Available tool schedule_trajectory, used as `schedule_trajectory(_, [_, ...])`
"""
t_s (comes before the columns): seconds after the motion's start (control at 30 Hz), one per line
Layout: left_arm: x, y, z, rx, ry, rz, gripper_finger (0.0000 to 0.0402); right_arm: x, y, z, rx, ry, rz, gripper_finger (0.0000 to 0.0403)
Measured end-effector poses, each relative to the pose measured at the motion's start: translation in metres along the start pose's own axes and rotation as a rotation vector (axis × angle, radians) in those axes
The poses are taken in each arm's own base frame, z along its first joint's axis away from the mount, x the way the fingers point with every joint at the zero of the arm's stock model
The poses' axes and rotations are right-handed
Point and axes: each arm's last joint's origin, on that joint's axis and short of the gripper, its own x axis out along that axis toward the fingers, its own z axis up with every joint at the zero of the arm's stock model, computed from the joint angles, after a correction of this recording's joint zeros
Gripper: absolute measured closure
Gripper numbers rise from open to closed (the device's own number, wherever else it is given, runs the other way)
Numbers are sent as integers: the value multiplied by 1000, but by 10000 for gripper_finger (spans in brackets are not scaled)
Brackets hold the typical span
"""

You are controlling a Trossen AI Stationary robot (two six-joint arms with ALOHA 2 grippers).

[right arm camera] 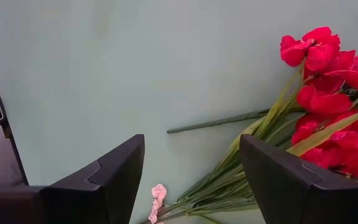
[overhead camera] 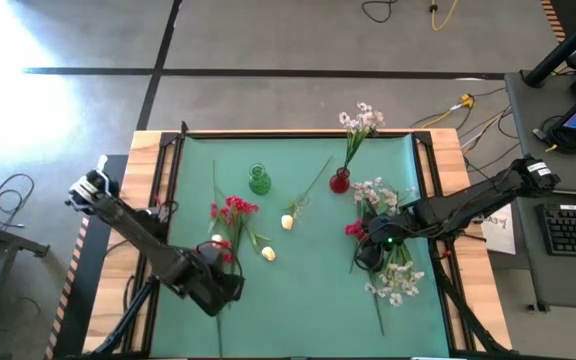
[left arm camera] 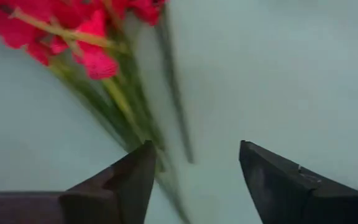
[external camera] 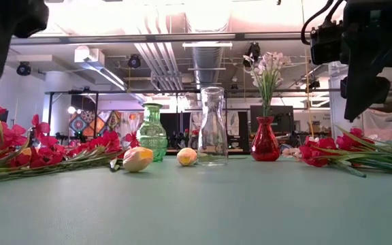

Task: Sort flowers into vase by color
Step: Put the bottom left red flower into the green vase

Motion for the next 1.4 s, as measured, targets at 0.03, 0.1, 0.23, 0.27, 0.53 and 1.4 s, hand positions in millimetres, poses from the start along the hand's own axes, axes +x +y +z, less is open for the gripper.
schedule_trajectory(0.03, [4,0,-3,2,7,45,169,0,0,0,0,0,0,150])
schedule_trajectory(0.1, [13,0,-7,5,16,146,157,0,0,0,0,0,0,152])
schedule_trajectory(0.23, [30,-1,-14,43,5,251,148,0,1,1,0,-10,12,154])
schedule_trajectory(0.27, [33,-1,-15,49,1,262,149,0,2,2,-1,-16,19,154])
schedule_trajectory(0.53, [46,-1,-16,66,-16,289,174,0,3,1,4,-19,22,154])
schedule_trajectory(1.4, [63,0,-19,-18,-80,272,139,0,3,3,2,-44,21,154])
